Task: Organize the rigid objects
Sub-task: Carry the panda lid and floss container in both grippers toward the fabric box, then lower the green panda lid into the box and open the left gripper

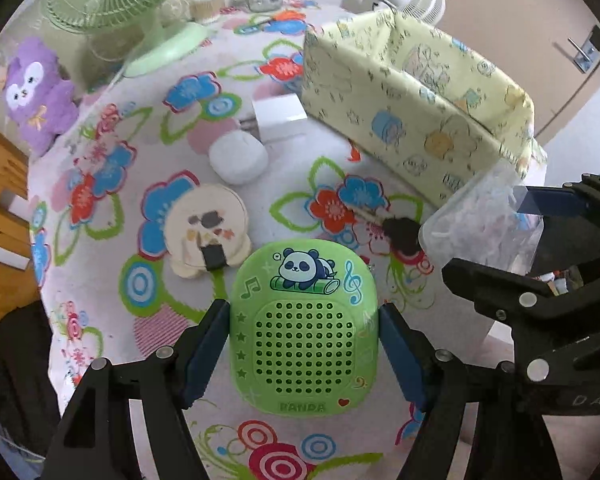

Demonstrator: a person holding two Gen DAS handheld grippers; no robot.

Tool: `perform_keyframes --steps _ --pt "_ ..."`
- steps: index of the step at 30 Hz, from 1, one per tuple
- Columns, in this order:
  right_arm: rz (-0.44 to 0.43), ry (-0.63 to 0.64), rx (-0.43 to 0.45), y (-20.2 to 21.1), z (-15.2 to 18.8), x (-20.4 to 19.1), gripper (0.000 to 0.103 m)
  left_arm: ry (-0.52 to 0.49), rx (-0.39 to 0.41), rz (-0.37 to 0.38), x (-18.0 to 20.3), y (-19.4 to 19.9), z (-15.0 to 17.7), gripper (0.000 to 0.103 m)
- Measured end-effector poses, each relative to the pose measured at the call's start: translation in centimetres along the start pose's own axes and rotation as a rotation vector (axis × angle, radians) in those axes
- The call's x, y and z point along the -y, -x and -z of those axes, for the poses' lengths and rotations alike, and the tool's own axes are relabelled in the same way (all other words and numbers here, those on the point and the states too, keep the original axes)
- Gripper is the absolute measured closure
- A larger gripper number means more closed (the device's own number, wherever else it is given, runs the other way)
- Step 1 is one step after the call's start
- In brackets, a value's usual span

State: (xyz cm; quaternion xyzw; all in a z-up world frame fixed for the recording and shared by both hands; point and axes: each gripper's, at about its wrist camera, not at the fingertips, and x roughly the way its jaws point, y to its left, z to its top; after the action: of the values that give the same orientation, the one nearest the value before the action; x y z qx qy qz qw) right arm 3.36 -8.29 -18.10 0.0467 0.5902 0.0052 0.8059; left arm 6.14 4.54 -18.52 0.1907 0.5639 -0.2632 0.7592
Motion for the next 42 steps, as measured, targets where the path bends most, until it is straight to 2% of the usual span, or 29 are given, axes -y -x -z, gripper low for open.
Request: perform_keyframes --steps 5,16,30,42 --pt "-0.025 0.017 0.046 1.9 -0.8 0.1 0.016 0.050 0.023 -0.025 0.0 2.3 -0.7 0.027" --pt "-0.037 0.050 0.107 4.3 -2.9 2.3 0.016 0.115 0.069 -0.055 1.4 4.1 -3.6 0.026" --pt "-0.047 0.107 0.108 4.9 -7.1 8.4 0.016 0.212 0.093 -0.047 4.7 3.7 -9.2 0.026" --pt "-0.047 0.125 0.102 4.8 -9.6 14.0 0.016 0.232 0.100 -0.019 8.1 2.4 -13.6 0.026"
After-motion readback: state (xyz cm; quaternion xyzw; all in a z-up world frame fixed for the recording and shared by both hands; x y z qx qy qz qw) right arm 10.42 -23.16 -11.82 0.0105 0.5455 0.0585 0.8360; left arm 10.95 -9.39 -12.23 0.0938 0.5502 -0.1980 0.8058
